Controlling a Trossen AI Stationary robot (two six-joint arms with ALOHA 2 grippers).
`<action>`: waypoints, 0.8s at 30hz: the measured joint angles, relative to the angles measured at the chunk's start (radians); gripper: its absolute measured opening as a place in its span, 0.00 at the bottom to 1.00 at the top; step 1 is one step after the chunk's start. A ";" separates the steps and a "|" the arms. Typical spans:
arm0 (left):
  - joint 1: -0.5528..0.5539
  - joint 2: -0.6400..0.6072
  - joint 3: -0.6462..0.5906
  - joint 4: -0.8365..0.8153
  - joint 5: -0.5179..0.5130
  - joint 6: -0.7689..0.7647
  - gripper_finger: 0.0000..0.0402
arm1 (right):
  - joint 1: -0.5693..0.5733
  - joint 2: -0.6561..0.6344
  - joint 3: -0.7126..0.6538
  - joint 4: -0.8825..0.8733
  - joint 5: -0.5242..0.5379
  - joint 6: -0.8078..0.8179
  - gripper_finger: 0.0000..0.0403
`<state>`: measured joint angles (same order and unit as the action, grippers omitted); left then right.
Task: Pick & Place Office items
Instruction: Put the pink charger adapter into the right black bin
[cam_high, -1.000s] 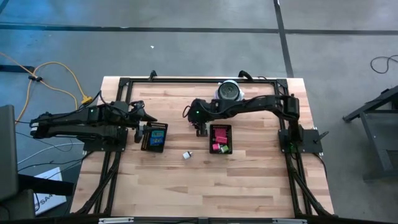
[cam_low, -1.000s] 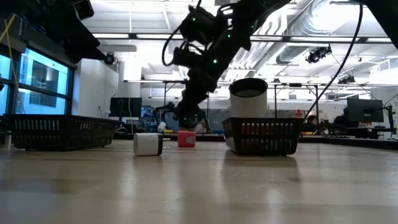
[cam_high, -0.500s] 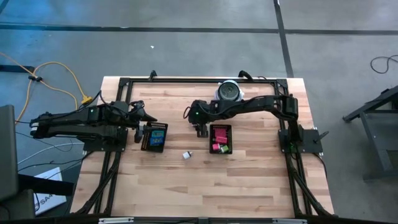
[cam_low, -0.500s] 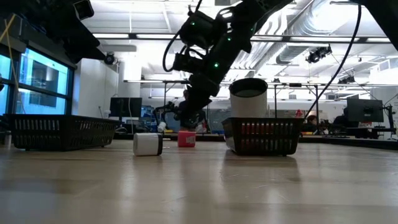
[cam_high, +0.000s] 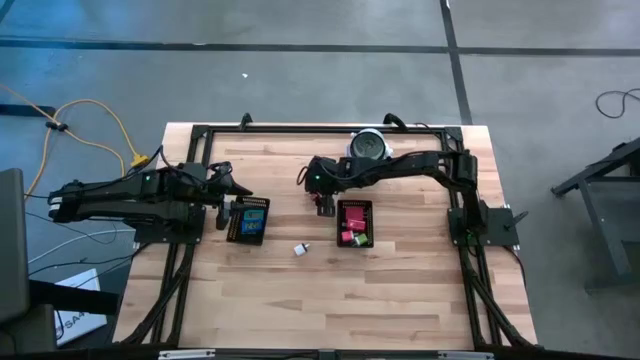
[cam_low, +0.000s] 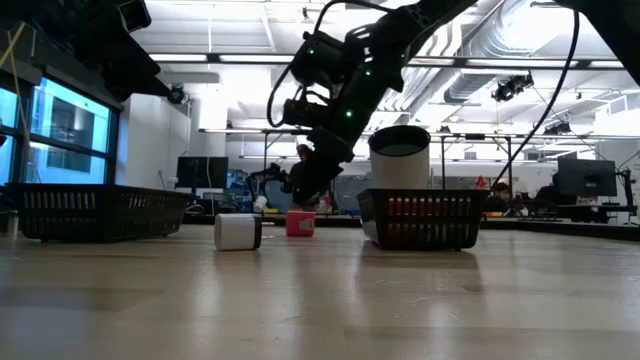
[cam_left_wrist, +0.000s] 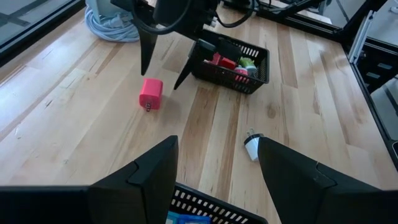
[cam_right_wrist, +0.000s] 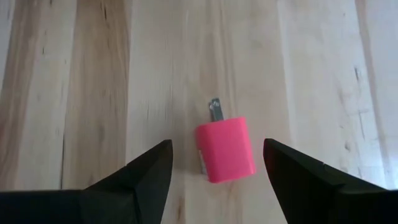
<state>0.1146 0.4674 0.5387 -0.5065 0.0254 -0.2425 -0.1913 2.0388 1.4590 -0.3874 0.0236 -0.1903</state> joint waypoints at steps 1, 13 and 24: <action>0.000 0.000 0.000 0.000 0.000 0.000 0.54 | -0.002 0.000 0.000 -0.006 -0.001 -0.001 0.59; 0.000 0.000 0.000 0.000 0.000 0.000 0.54 | -0.020 0.009 0.000 -0.010 -0.003 -0.043 0.59; 0.000 0.000 0.000 0.000 0.000 0.000 0.54 | -0.027 0.032 0.000 0.003 -0.014 -0.050 0.59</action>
<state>0.1146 0.4675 0.5387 -0.5064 0.0254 -0.2428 -0.2185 2.0705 1.4586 -0.3840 0.0093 -0.2401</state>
